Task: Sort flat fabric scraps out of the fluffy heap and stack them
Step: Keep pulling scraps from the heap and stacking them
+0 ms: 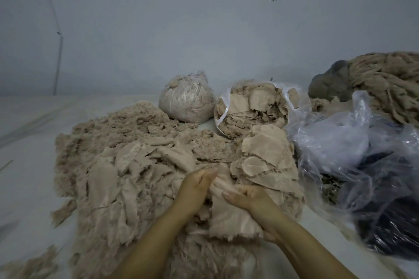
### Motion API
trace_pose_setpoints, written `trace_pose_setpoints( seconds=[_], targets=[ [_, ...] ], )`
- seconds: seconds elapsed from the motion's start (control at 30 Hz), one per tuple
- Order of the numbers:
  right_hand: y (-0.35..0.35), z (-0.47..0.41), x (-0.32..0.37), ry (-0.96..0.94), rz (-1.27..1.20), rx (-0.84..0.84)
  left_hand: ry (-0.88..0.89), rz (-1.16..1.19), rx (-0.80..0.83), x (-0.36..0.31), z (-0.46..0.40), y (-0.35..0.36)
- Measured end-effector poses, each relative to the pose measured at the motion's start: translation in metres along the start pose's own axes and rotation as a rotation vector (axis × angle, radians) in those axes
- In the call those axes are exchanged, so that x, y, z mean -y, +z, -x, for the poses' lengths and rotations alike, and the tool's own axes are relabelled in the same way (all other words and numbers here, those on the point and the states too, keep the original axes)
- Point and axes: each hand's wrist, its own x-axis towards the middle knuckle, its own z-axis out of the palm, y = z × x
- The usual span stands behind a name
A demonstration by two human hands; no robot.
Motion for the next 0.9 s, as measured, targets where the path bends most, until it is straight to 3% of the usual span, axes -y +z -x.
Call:
trace_pose_setpoints(
  seconds=[0.17,0.2,0.33,0.4,0.47,0.53,0.6,0.67,0.73,0.77,0.83,0.9],
  targets=[
    [-0.006,0.004,0.002,0.105,-0.016,0.058,-0.215,0.077,-0.27,0.014,-0.005,-0.007],
    [-0.006,0.005,0.004,0.118,0.017,0.052,-0.234,0.126,-0.239,0.015,-0.005,-0.011],
    [-0.007,0.004,0.008,0.133,0.202,0.001,-0.124,0.059,0.231,0.001,0.001,-0.002],
    [-0.004,0.003,0.009,0.159,0.242,0.012,-0.05,0.029,0.136,-0.001,-0.002,0.006],
    [-0.006,-0.001,0.012,0.161,0.277,-0.011,-0.098,0.11,-0.05,0.001,-0.006,0.006],
    [-0.018,-0.008,0.027,0.111,0.3,-0.105,-0.174,0.203,-0.232,0.007,-0.008,0.002],
    [-0.036,-0.018,0.053,0.055,0.262,-0.23,-0.203,0.227,-0.283,0.013,-0.007,-0.007],
    [-0.056,-0.028,0.078,0.024,0.493,-0.378,-0.139,-0.006,-0.067,0.015,0.0,-0.013],
    [-0.068,-0.033,0.089,0.152,1.192,-0.512,-0.045,-0.353,0.212,0.02,0.01,-0.018],
    [-0.065,-0.032,0.085,0.13,1.426,-0.586,0.013,-0.524,0.305,0.025,0.014,-0.02],
    [-0.049,-0.026,0.065,-0.12,1.484,-0.649,0.054,-0.719,0.389,0.037,0.02,-0.023],
    [-0.026,-0.018,0.03,-0.329,1.271,-0.391,0.063,-0.747,0.371,0.041,0.023,-0.026]
  ],
)
